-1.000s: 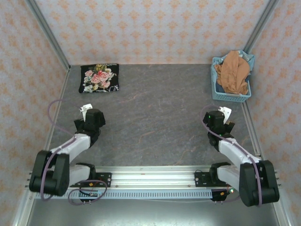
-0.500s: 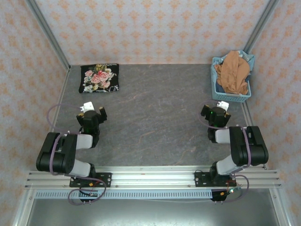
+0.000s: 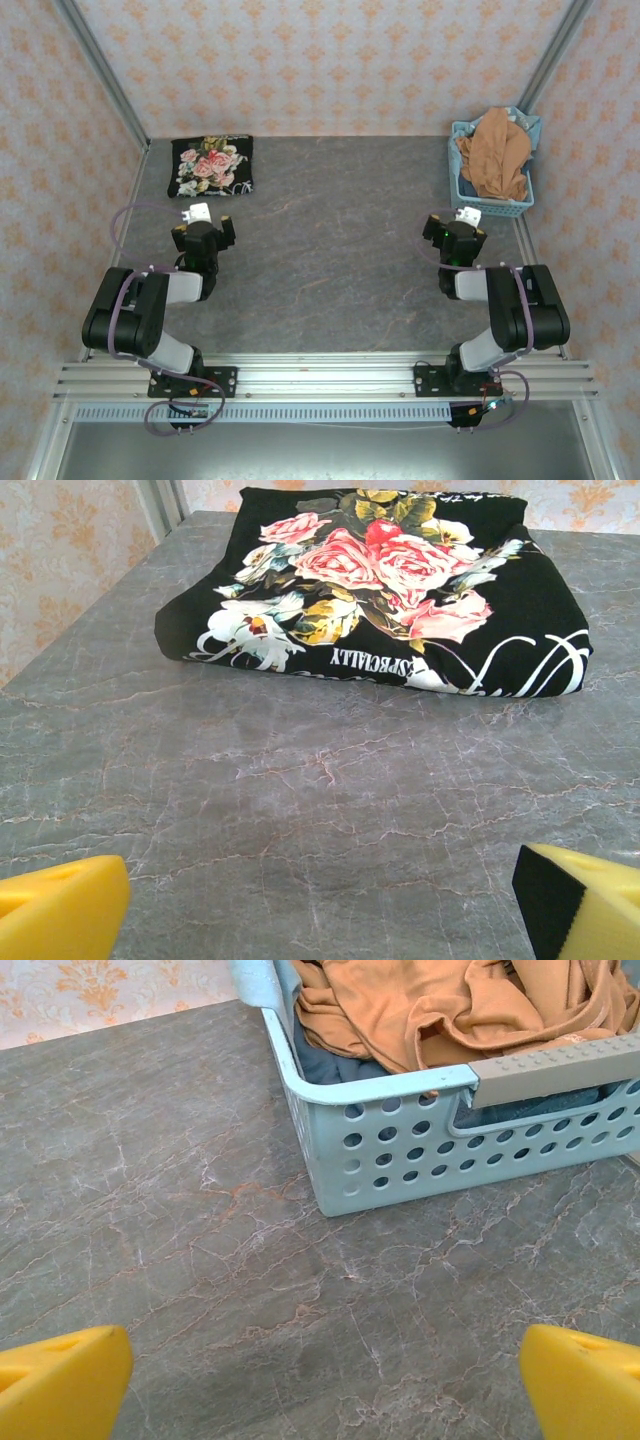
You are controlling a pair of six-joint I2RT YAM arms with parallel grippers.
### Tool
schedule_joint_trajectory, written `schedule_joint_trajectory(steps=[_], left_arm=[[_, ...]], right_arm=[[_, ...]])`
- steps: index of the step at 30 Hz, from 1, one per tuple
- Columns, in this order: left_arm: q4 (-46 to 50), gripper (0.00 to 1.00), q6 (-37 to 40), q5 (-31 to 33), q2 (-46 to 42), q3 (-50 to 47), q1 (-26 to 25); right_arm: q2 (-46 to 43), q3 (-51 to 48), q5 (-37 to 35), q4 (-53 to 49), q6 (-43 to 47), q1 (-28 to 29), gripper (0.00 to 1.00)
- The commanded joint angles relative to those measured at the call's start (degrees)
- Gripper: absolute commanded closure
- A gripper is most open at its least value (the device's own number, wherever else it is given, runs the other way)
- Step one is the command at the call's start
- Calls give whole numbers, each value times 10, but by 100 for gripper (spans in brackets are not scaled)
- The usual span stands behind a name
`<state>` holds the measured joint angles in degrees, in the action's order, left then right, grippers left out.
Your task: Fold and stack the t-shirts
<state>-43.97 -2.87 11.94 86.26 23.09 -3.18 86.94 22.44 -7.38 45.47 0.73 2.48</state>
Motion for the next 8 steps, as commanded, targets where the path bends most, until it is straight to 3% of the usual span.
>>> schedule_joint_trajectory(steps=[1,8], left_arm=[[1,0,15,8,-6,6,-2],[1,0,15,8,-6,6,-3]], right_arm=[[2,7,-11,8,8,1,1],[2,7,-9,7,7,1,1]])
